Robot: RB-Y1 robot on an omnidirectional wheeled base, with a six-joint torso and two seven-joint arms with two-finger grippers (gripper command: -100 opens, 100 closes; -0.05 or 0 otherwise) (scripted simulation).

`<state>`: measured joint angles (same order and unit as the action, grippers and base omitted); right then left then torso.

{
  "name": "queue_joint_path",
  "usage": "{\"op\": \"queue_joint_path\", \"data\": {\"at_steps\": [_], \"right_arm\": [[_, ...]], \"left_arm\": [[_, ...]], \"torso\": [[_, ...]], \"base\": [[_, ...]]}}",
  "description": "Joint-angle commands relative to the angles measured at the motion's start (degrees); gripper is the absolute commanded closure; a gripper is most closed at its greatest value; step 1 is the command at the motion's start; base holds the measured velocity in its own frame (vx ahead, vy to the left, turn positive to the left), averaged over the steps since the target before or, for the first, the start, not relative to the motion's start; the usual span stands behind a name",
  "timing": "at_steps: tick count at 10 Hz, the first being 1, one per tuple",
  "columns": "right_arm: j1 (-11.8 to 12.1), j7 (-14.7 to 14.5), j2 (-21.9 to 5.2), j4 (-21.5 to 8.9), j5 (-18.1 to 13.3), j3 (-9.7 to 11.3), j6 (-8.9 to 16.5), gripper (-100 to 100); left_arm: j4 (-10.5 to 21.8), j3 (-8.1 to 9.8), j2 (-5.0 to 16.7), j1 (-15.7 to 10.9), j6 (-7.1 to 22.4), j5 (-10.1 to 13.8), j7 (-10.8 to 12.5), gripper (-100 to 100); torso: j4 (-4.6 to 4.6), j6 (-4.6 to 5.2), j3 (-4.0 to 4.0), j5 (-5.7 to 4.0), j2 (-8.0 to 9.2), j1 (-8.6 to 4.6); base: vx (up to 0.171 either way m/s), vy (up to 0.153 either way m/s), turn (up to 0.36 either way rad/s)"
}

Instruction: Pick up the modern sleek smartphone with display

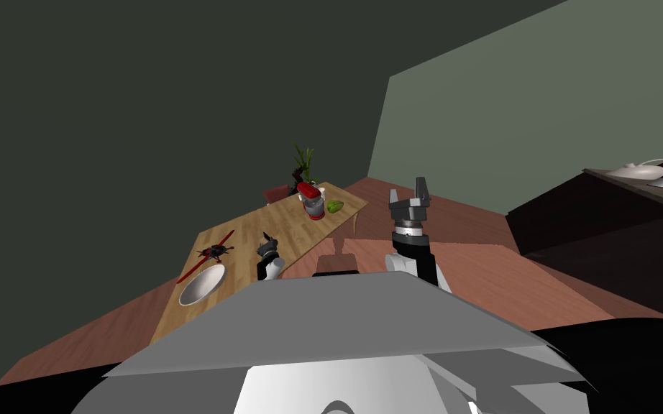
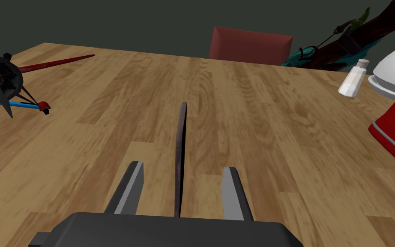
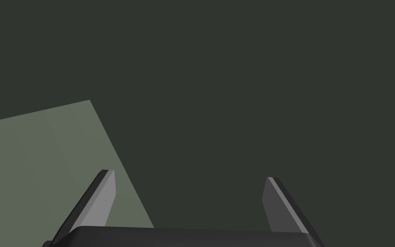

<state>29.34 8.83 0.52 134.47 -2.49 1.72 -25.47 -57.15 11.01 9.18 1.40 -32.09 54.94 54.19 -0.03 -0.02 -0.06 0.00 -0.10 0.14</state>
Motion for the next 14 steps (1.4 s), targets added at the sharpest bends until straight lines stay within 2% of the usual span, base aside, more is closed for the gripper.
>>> {"op": "queue_joint_path", "data": {"at_steps": [1, 4, 5, 6, 13, 14], "right_arm": [[0.0, 0.0, 0.0, 0.0, 0.0, 0.0, 0.0, 0], [0.0, 0.0, 0.0, 0.0, 0.0, 0.0, 0.0, 0], [0.0, 0.0, 0.0, 0.0, 0.0, 0.0, 0.0, 0], [0.0, 0.0, 0.0, 0.0, 0.0, 0.0, 0.0, 0], [0.0, 0.0, 0.0, 0.0, 0.0, 0.0, 0.0, 0], [0.0, 0.0, 0.0, 0.0, 0.0, 0.0, 0.0, 0]], "left_arm": [[0.0, 0.0, 0.0, 0.0, 0.0, 0.0, 0.0, 100], [0.0, 0.0, 0.0, 0.0, 0.0, 0.0, 0.0, 100], [0.0, 0.0, 0.0, 0.0, 0.0, 0.0, 0.0, 0], [0.6, 0.79, 0.2, -0.6, 1.8, 0.5, -0.5, -100], [2.9, 3.67, 1.1, -2.9, 8.1, 2.5, -2.3, -100], [2.7, 3.38, 1.1, -2.7, 7.4, 2.3, -2.0, -100]], "torso": [[0.0, 0.0, 0.0, 0.0, 0.0, 0.0], [0.0, 0.0, 0.0, 0.0, 0.0, -0.01], [0.0, 0.0, 0.0, 0.0, 0.0, -0.01], [0.0, 0.0, 0.0, 0.0, 0.0, -0.01], [-0.01, 0.0, -0.02, -0.01, -0.04, -0.05], [-0.01, 0.0, -0.02, -0.01, -0.04, -0.05]], "base": [[0.0, 0.0, 0.0], [0.0, 0.0, 0.0], [0.0, 0.0, 0.0], [0.006, -0.004, 0.038], [0.011, -0.011, 0.027], [0.0, 0.0, 0.0]]}}
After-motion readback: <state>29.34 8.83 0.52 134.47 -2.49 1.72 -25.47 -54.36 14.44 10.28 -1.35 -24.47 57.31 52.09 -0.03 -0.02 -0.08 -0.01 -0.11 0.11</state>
